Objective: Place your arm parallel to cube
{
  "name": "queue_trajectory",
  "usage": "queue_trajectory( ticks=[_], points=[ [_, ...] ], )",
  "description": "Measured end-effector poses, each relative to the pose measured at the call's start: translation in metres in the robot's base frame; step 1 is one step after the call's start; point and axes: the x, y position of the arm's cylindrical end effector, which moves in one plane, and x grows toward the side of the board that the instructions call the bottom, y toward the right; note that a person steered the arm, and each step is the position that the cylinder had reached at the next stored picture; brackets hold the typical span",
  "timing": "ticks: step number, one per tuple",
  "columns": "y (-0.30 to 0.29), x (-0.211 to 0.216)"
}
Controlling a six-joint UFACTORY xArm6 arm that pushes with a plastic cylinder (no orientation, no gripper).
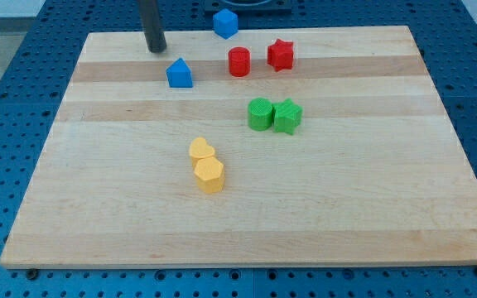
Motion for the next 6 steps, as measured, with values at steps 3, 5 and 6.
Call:
queue_trajectory(
  ticks=[3,5,6],
  points=[
    [0.019,-0.017],
    [0.222,-0.007],
    [0.271,-0.005]
  ],
)
